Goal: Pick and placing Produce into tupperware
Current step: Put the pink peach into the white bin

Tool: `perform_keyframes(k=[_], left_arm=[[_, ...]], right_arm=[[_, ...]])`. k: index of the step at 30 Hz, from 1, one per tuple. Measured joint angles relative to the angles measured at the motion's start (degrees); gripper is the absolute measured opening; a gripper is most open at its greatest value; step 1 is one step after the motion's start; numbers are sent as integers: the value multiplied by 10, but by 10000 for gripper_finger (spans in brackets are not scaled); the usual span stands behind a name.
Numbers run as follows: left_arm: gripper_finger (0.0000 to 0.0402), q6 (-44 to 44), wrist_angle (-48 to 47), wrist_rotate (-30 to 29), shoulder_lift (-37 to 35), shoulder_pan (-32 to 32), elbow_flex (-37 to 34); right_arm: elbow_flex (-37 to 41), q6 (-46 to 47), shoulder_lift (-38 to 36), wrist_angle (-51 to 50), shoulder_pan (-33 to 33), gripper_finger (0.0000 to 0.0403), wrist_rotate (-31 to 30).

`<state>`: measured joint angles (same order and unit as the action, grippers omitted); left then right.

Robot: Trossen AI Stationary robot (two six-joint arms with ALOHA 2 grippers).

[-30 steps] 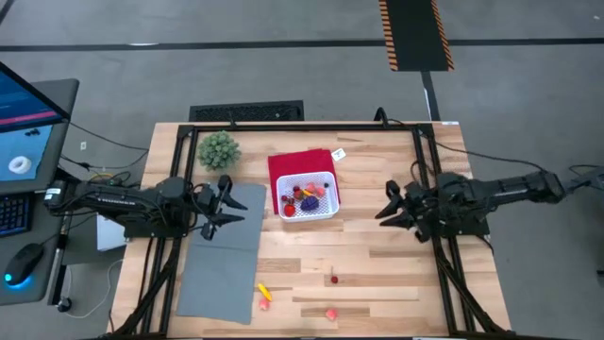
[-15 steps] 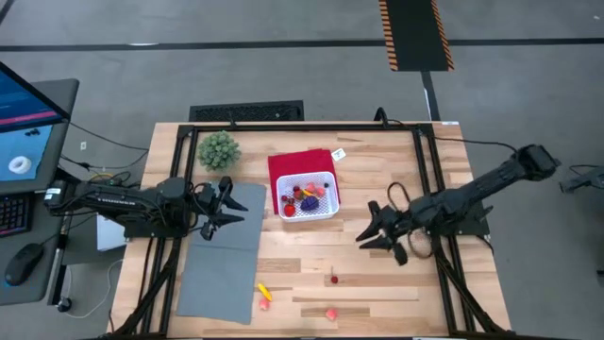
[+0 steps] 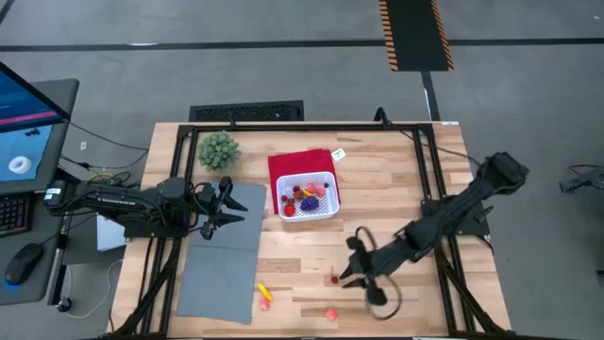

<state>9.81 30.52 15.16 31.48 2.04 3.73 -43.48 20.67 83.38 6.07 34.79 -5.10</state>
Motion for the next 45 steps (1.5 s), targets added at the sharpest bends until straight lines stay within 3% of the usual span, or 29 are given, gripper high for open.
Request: perform_keyframes(k=[9, 18, 26, 37, 45], left_arm=[[121, 6, 0, 0, 0, 0, 0], [121, 8, -3, 0, 0, 0, 0], [121, 10, -3, 0, 0, 0, 0], [121, 10, -2, 0, 0, 0, 0], [121, 10, -4, 0, 0, 0, 0]], right_arm=[[-192, 49, 179, -206, 18, 224, 19], [-309, 65, 277, -268, 30, 228, 67], [-335, 79, 323, -269, 43, 225, 79], [-336, 76, 326, -266, 46, 225, 52], [-336, 83, 360, -234, 46, 226, 80]])
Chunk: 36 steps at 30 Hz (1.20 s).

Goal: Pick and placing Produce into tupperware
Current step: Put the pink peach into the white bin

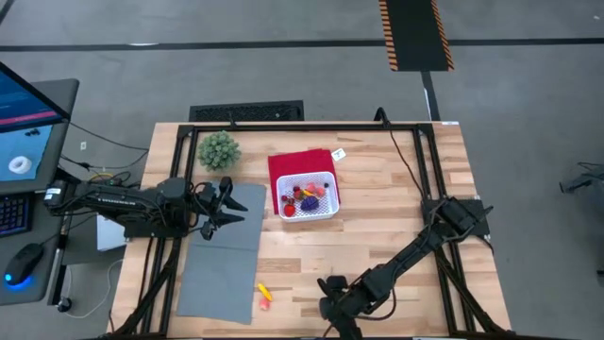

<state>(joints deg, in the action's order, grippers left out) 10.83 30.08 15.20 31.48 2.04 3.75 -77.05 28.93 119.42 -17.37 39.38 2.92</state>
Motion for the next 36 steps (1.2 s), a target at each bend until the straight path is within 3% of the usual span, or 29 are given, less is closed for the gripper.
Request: perform_keyframes(k=[8, 21, 29, 36], left_arm=[[121, 9, -1, 0, 0, 0, 0], [121, 10, -1, 0, 0, 0, 0], [121, 10, -1, 0, 0, 0, 0], [121, 6, -1, -22, 0, 0, 0]], right_arm=[[0, 0, 0, -1, 0, 213, 0], [0, -22, 0, -1, -15, 125, -13], [1, -80, -22, 16, -43, 144, 1], [1, -181, -87, 22, -82, 140, 3]])
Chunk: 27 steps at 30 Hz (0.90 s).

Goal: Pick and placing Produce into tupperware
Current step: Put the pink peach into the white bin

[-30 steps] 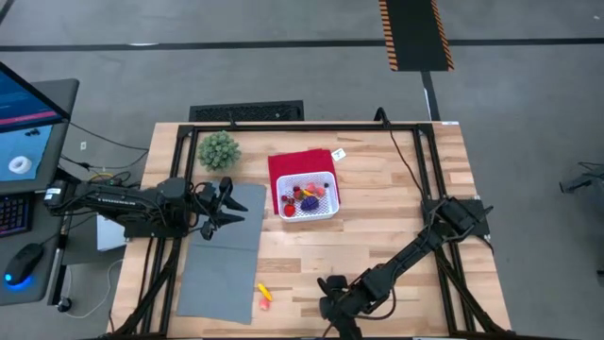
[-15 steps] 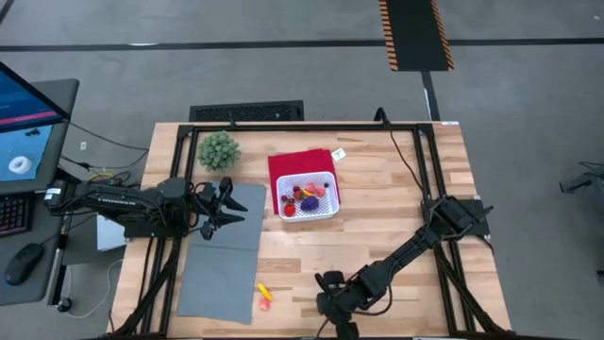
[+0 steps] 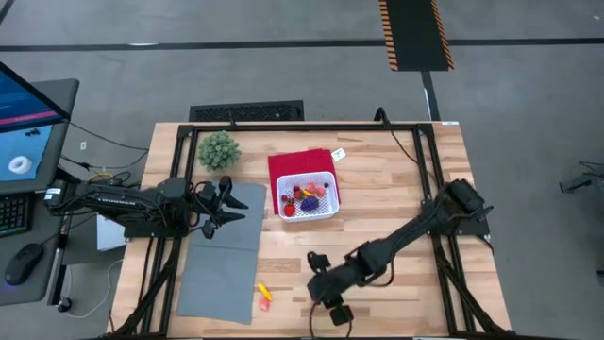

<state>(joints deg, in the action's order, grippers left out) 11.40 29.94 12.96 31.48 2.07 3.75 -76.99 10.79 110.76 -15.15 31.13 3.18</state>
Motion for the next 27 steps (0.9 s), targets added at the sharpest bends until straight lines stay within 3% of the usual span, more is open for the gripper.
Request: perform_keyframes(k=[14, 20, 27], left_arm=[[121, 22, -15, -17, 0, 0, 0], [121, 33, -22, -35, 0, 0, 0], [121, 32, -23, -73, 0, 0, 0]], right_arm=[[0, -166, -219, -17, -59, 137, 30], [6, -184, -303, -49, -81, 131, 30], [79, -181, -383, -52, -121, 130, 30]])
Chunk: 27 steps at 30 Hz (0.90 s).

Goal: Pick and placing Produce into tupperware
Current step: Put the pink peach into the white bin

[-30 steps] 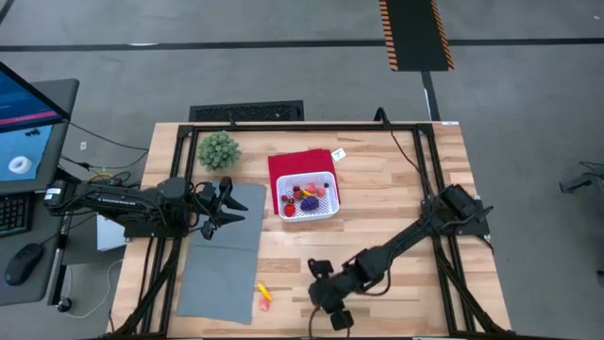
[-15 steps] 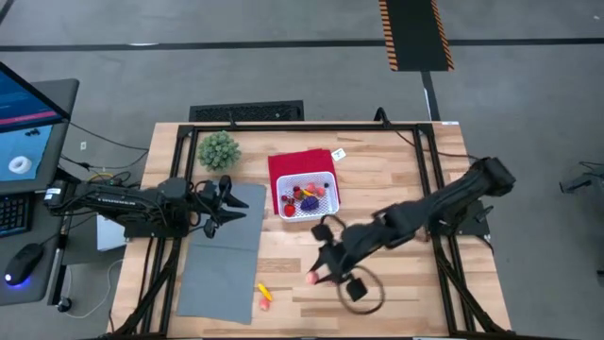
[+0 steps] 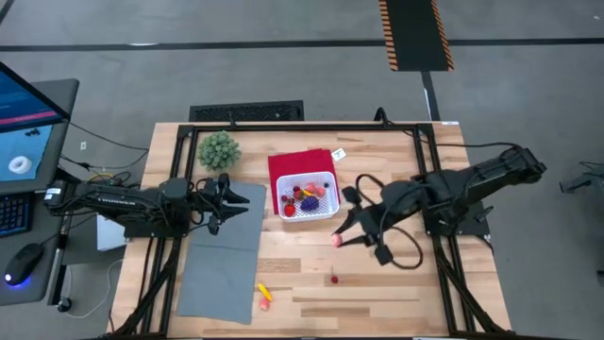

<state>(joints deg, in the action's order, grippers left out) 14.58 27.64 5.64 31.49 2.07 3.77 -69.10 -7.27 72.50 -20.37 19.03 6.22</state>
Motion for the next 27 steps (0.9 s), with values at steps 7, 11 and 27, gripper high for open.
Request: perform_keyframes(k=[7, 11, 27], left_arm=[[121, -3, 3, -15, 0, 0, 0], [121, -34, 18, -18, 0, 0, 0], [121, -64, 46, -15, 0, 0, 0]], right_arm=[[126, 15, -90, 98, -50, 128, 43], [205, 32, -149, 157, -72, 128, 45], [548, 141, -250, 538, -128, 129, 43]])
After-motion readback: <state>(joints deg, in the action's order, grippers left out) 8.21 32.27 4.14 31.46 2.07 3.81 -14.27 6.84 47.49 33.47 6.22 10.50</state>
